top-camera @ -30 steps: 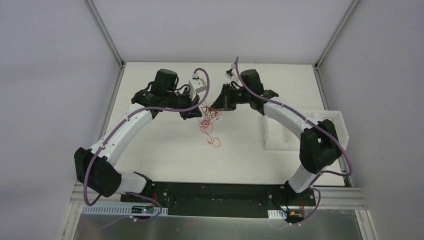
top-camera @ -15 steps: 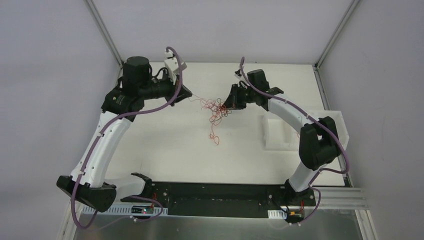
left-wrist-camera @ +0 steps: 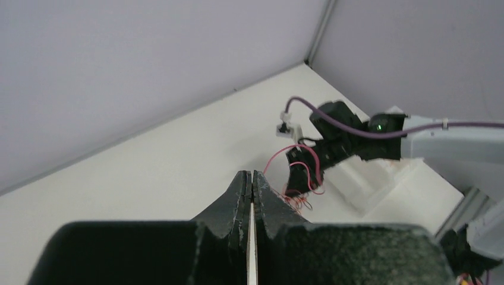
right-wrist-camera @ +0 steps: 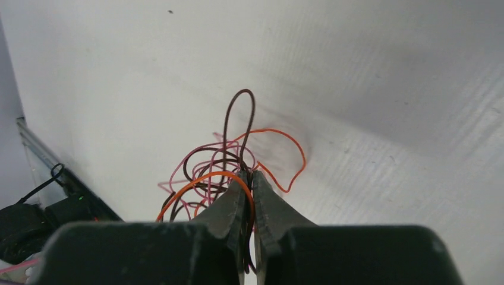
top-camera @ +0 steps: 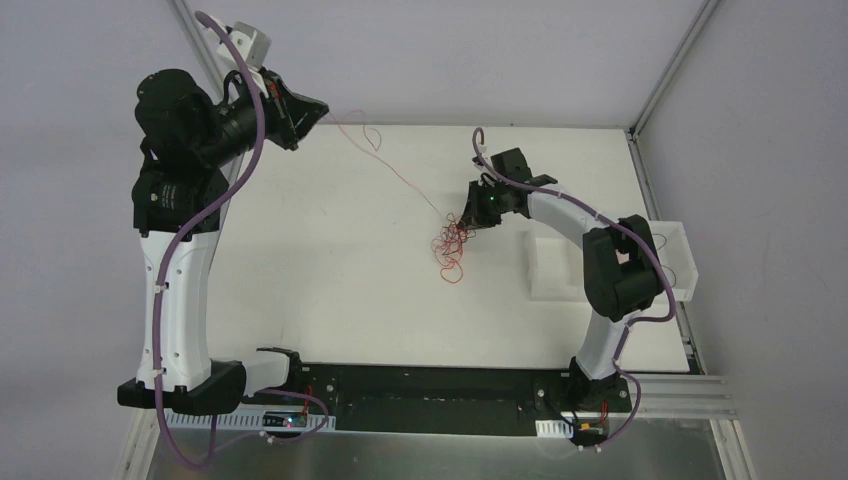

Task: Untangle the cables

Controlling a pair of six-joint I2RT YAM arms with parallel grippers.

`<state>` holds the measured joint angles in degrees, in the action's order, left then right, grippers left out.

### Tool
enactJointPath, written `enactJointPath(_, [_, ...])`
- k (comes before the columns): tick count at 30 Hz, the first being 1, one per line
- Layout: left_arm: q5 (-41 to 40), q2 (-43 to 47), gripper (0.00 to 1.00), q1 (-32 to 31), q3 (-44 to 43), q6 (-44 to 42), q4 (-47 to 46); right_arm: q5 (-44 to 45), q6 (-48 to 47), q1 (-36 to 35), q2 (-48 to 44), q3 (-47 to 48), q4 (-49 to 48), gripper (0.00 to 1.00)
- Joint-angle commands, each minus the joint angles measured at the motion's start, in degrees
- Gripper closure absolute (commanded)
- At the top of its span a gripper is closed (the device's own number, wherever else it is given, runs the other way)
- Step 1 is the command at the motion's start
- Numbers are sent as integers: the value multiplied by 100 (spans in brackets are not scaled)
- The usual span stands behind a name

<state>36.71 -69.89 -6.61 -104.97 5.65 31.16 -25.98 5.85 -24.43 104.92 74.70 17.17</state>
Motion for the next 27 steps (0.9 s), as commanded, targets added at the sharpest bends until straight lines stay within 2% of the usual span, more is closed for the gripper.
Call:
enactJointPath(1, [-698,-23,100,287,-744,564,-939,565,-363,148,287,175,505,93])
enactJointPath(8, [-1483,-376,100,474,-1818,667,-982,513,-309,149,521,301,632,87])
enactJointPath(12, [-1152,-441,100,485,-1771,898,-962,308,-305,155,501,438,722,78])
enactJointPath(14, [-850,-402,100,490,-1533,993,-962,108,-305,154,326,543,735,65])
enactJointPath(16, [-511,-372,100,487,-1263,1136,-962,15,-348,154,54,688,758,40])
enactJointPath(18, [-223,-326,100,491,-955,1377,-967,-1,-519,149,-215,936,931,23])
enactJointPath(20, [180,-315,100,486,-631,1660,-971,18,-900,149,-489,1298,1258,15])
enactJointPath(24, [873,-346,100,381,161,2130,-971,104,-1546,157,-1142,1696,1841,7])
enactJointPath(25, [938,-341,100,334,410,2186,-963,128,-1668,150,-1356,1707,1882,2])
enactJointPath(27, [1036,-351,100,229,948,2234,-930,104,-1904,156,-1796,1691,1942,1])
